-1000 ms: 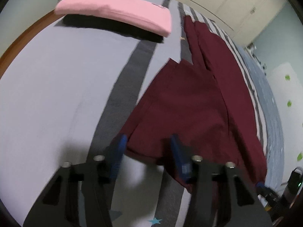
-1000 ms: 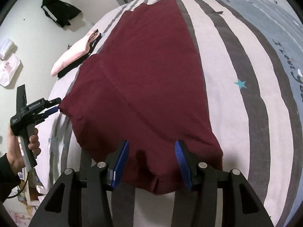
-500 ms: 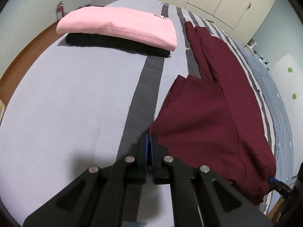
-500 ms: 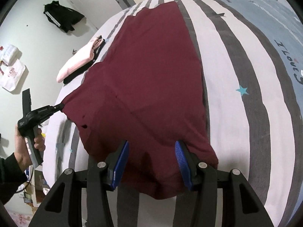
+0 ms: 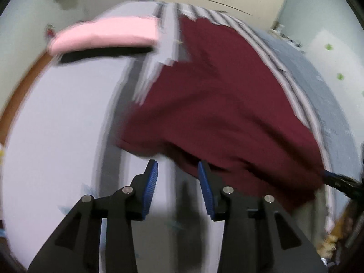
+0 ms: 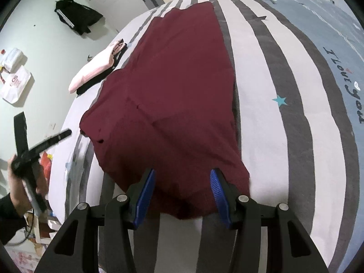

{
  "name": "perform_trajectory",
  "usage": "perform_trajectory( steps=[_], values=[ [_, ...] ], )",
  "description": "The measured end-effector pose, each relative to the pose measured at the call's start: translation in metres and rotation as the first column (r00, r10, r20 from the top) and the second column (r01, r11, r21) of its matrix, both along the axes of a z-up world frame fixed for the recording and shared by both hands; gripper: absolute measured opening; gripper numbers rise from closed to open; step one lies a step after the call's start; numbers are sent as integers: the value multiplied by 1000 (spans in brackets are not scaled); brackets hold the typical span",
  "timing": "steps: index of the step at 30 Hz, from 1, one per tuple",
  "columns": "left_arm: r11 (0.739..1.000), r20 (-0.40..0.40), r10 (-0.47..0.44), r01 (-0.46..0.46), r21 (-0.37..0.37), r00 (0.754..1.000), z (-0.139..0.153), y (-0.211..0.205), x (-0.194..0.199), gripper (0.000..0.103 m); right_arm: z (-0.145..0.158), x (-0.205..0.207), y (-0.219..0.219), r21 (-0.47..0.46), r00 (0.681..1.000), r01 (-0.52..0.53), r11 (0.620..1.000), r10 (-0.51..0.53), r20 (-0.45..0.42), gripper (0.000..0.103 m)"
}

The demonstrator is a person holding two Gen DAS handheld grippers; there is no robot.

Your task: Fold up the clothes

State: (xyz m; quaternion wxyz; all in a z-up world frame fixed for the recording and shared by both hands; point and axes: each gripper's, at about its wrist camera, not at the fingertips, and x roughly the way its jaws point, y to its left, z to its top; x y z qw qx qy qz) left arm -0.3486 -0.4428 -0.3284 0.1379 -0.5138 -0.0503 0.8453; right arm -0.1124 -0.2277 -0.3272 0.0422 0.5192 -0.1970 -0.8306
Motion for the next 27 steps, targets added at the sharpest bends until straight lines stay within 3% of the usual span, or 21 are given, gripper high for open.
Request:
perform_trajectory(
  steps=[7,15,19,24,26,27],
  values=[
    [982,107,-10,-10,191,994,-22,51,5,34,4,9,12,21,1000,-6,1000,7,-18,47],
    [973,175,59,-95,209,983,-42,61,-10,34,0,21,30,50,999,29,998,-28,-21,47],
    [981,138,46,-71,182,989,-40,64,-12,34,-12,13,37,35,999,28,999,-27,-16,47],
    [966,147,89,-121,228,985,-45,59,-23,34,-23,-3,34,-3,1000,-12,1000,12,-28,46],
    [965,148,77,-111,237,986,-47,62,-28,33,-25,-6,31,-20,999,-30,999,30,-25,35],
    [965,148,69,-103,240,987,-48,63,-29,24,-26,-7,31,-33,999,-33,999,32,-23,27]
  ],
)
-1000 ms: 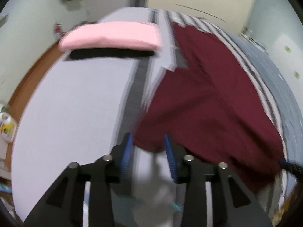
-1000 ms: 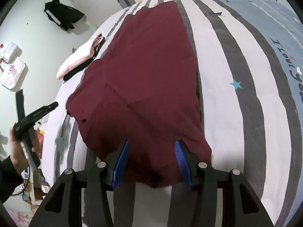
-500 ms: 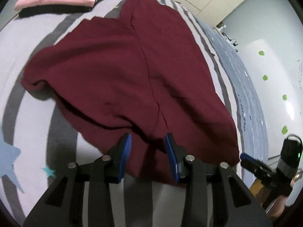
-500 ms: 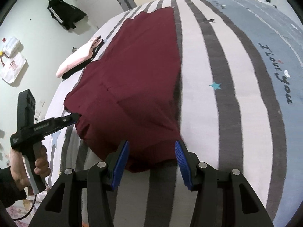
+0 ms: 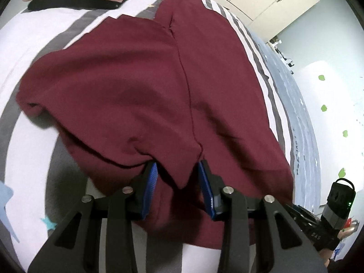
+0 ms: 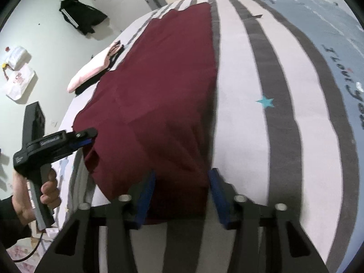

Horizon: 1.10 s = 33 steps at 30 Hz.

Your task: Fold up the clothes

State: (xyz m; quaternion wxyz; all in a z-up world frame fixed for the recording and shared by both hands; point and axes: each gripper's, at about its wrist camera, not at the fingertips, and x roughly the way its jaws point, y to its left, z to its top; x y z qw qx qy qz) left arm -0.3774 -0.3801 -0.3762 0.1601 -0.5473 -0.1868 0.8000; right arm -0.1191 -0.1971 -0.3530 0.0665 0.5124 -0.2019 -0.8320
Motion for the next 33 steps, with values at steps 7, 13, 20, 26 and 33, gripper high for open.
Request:
perform_trajectory(
  steps=[7,13,20,26,33],
  values=[
    [999,-61,-23,25,34,998,33,-15,13,5,10,10,-2,-63,1000,-29,998,28,-8,12],
    [1000,-36,-7,7,6,999,44,-44,33,1,17,18,4,-120,1000,-9,993,9,3,11],
    [998,60,61,-62,19,996,17,-58,29,1,0,17,4,-100,998,1,995,5,59,11],
    [998,59,66,-66,-2,996,5,-39,12,14,-8,20,-2,-73,997,-20,997,26,79,11],
    [999,82,10,-14,51,997,2,-21,12,27,-13,27,-4,-64,996,-19,998,25,86,12]
  ],
)
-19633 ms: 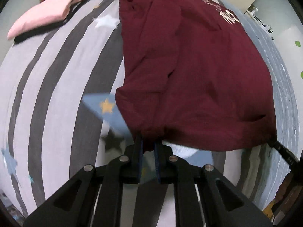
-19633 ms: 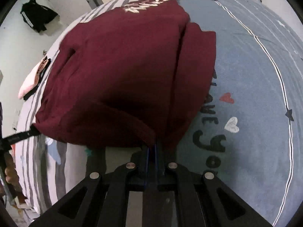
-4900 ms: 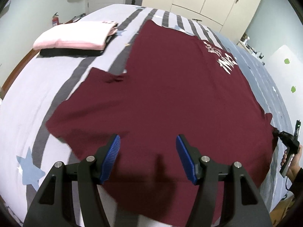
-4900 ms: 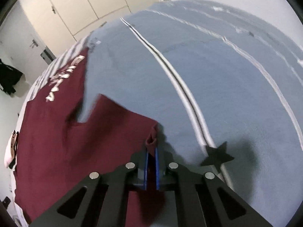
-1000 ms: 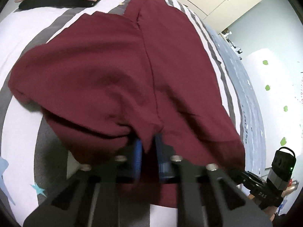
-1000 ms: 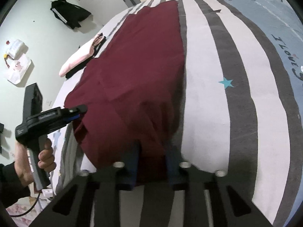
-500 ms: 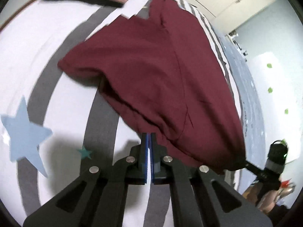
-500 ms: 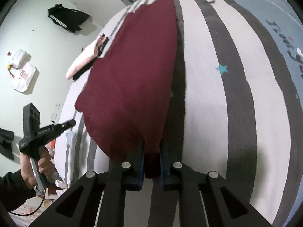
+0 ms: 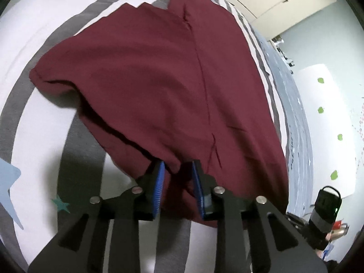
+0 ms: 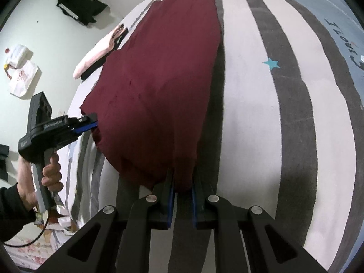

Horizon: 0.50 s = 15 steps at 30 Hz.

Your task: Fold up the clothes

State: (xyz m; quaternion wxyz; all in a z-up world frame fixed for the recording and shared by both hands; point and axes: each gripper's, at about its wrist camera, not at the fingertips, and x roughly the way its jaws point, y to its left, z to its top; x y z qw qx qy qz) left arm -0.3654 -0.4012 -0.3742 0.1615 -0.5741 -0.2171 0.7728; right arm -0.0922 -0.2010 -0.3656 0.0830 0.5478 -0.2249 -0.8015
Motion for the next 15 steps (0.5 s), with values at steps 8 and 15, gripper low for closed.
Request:
perform_trajectory(
  steps=[8,15],
  values=[
    [1000,6,-19,19,15,1000,-2,11,-11,50,8,-3,4,-13,998,49,999,-49,-34,32],
    [1000,-43,-27,26,-7,999,5,9,-11,4,11,-12,16,-40,992,117,992,-119,-38,43]
  ],
)
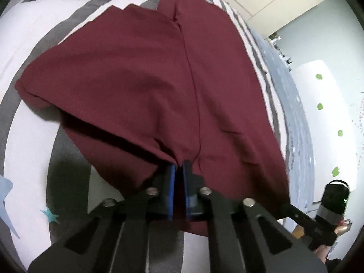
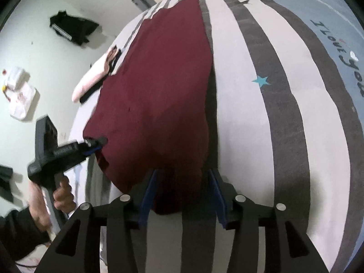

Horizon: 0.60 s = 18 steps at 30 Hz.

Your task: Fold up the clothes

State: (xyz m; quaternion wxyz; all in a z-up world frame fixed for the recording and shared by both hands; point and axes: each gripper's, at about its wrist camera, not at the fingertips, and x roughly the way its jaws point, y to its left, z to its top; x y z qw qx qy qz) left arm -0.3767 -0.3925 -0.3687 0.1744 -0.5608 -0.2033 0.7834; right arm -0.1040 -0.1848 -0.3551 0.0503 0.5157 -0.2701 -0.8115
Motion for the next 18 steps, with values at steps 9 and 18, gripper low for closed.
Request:
perform_trajectory(
  steps=[9,18],
  values=[
    [998,-60,-9,5,-67,998,23,-11,10,3,-13,-20,-9,-21,998,-53,998,54,34,12],
    [995,-32,3,-6,-102,999,19,-28,24,1,-7,-17,-33,-3,995,-97,995,97,30,11]
  ],
)
